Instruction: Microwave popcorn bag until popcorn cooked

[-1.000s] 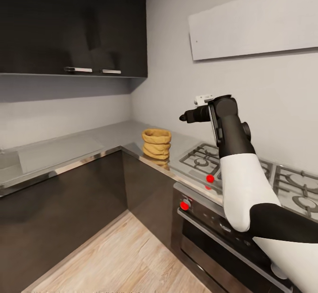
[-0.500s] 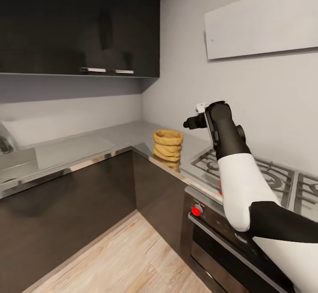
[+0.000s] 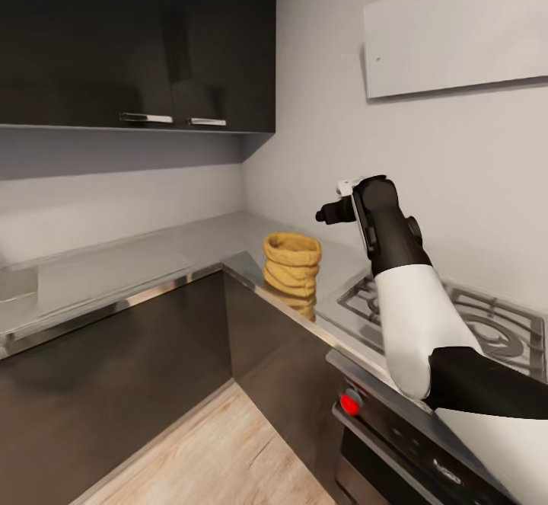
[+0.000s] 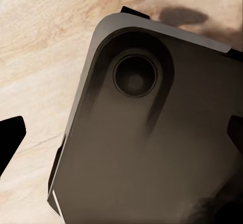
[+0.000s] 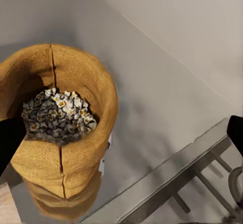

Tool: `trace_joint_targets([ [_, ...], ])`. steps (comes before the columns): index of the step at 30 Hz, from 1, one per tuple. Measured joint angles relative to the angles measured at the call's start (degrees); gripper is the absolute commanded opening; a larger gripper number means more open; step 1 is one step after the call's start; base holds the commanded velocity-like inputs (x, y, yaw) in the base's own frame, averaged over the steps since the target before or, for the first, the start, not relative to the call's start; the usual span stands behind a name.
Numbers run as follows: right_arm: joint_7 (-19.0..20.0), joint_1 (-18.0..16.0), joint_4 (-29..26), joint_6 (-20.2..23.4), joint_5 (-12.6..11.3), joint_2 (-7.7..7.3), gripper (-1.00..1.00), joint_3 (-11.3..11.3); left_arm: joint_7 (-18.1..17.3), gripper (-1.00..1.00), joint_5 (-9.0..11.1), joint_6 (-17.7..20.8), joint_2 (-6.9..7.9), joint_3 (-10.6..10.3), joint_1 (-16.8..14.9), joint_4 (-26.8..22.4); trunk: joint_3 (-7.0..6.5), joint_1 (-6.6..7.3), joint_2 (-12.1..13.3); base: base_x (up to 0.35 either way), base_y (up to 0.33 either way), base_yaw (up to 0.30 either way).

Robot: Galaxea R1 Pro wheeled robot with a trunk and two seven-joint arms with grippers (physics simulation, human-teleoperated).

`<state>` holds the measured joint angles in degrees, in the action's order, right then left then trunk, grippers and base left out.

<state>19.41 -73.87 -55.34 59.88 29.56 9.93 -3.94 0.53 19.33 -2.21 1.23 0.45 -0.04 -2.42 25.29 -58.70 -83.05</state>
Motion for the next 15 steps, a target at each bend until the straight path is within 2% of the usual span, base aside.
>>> trace_joint_targets([
  [8, 0.1, 0.0, 0.6, 0.0, -0.3, 0.00, 1.00, 0.2, 0.0, 1.00, 0.0, 0.0, 0.00, 0.0, 0.0, 0.0, 0.00, 0.00, 0.0, 0.321, 0.000, 0.000],
  [10, 0.1, 0.0, 2.9, 0.0, -0.4, 0.00, 1.00, 0.2, 0.0, 1.00, 0.0, 0.0, 0.00, 0.0, 0.0, 0.0, 0.00, 0.00, 0.0, 0.322, 0.000, 0.000],
  [12, 0.1, -0.1, 7.3, 0.0, -0.5, 0.00, 1.00, 0.2, 0.0, 1.00, 0.0, 0.0, 0.00, 0.0, 0.0, 0.0, 0.00, 0.00, 0.0, 0.321, 0.000, 0.000],
  [15, 0.2, -0.1, 8.9, 0.0, -0.5, -0.01, 1.00, 0.2, 0.0, 1.00, 0.0, 0.0, 0.00, 0.0, 0.0, 0.0, 0.00, 0.00, 0.0, 0.320, 0.000, 0.000],
])
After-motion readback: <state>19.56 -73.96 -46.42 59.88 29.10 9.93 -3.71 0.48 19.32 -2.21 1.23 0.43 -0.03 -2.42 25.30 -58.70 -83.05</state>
